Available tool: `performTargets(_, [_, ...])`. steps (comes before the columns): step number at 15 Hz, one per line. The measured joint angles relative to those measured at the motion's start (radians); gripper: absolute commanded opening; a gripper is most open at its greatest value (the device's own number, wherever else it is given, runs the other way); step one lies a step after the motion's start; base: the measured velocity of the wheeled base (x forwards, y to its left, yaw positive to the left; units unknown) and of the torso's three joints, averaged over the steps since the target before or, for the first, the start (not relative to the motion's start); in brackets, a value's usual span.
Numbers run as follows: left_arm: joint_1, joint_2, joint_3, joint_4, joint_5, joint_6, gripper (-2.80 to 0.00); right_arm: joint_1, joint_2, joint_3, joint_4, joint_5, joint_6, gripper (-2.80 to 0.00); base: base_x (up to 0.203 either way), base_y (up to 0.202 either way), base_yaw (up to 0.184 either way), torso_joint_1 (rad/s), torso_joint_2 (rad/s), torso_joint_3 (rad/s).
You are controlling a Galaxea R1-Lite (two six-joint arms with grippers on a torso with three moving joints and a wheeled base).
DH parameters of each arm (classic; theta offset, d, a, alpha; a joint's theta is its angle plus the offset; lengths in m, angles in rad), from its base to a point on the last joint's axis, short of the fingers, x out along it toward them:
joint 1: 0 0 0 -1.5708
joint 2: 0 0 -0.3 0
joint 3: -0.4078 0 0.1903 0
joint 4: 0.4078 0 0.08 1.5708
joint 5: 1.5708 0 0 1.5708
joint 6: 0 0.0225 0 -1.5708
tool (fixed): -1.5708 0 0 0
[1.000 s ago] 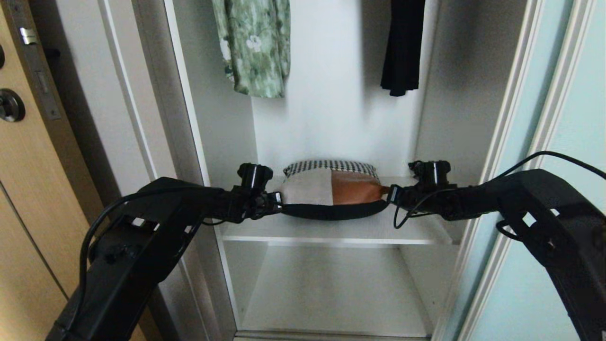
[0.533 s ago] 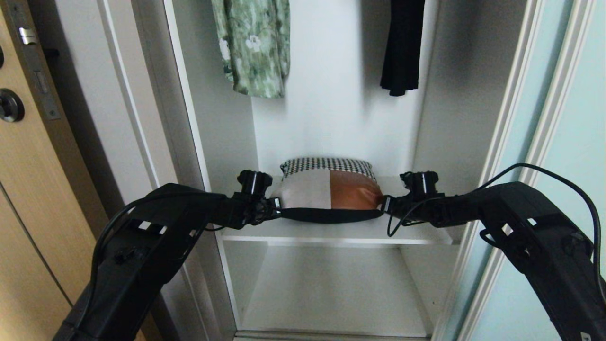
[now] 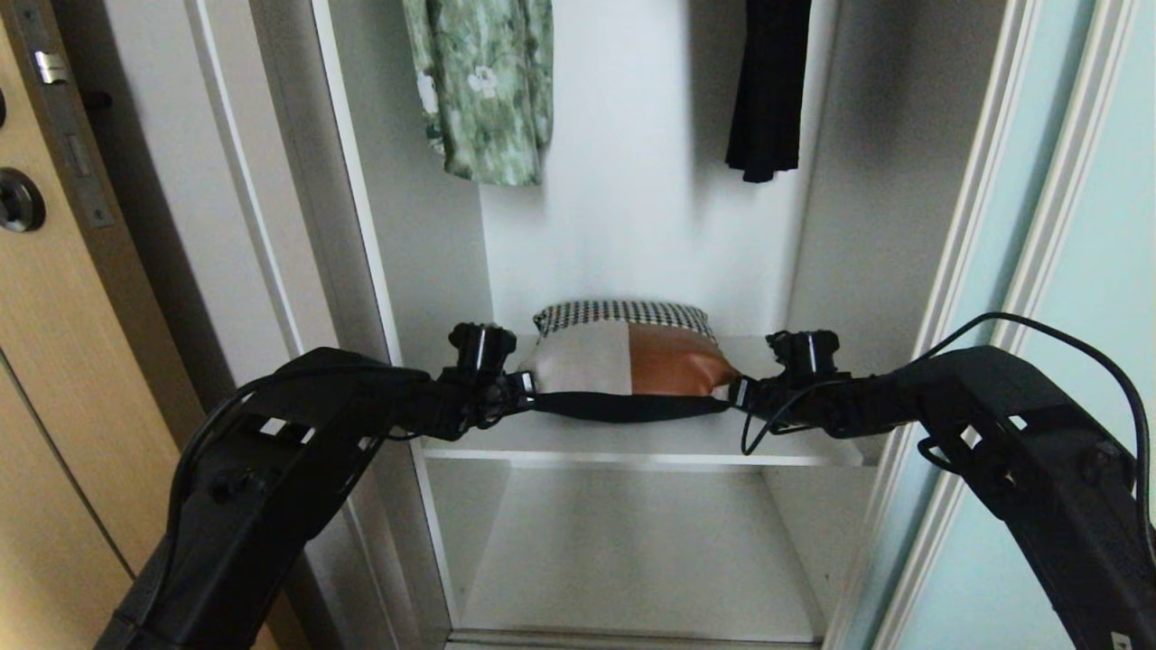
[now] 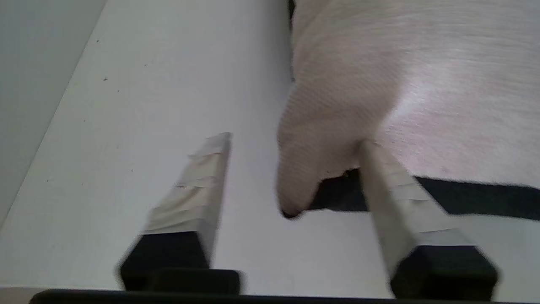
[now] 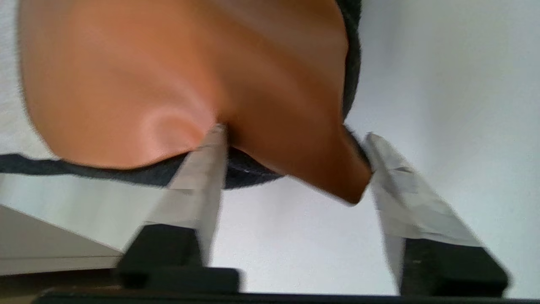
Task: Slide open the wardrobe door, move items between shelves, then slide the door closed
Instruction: Place the pillow on the higher shelf
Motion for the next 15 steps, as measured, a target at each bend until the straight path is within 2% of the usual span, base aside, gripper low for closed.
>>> performTargets(5, [-0.011, -0.104, 0.156, -0.161, -0.004, 0.023, 0.0, -0.002, -0.11, 0.201, -0.127, 0.004, -0.004, 0.0, 0.0, 0.0, 0.0, 0.0, 0.0, 0.0])
performTargets(9, [-0.013, -0.203, 0.208, -0.18, -0.001, 0.03, 0.0, -0.003, -0.214, 0.348, -0.174, 0.01, 0.0, 0.0, 0.0, 0.0, 0.0, 0.0, 0.0, 0.0])
performTargets(10, [-0.015, -0.232, 0.229, -0.18, 0.0, 0.031, -2.8, -0.001, -0.238, 0.39, -0.194, 0.01, -0.001, 0.0, 0.0, 0.0, 0.0, 0.0, 0.0, 0.0])
performTargets(11, [-0.018, -0.265, 0.258, -0.179, 0.0, 0.03, -2.8, 0.0, -0.263, 0.434, -0.214, 0.011, -0.001, -2.8, 0.0, 0.0, 0.0, 0.0, 0.0, 0.0])
performTargets(15, [-0.041, -0.421, 0.412, -0.171, 0.006, 0.038, -2.8, 0.01, -0.415, 0.661, -0.294, 0.012, -0.017, -2.8, 0.0, 0.0, 0.0, 0.0, 0.0, 0.0])
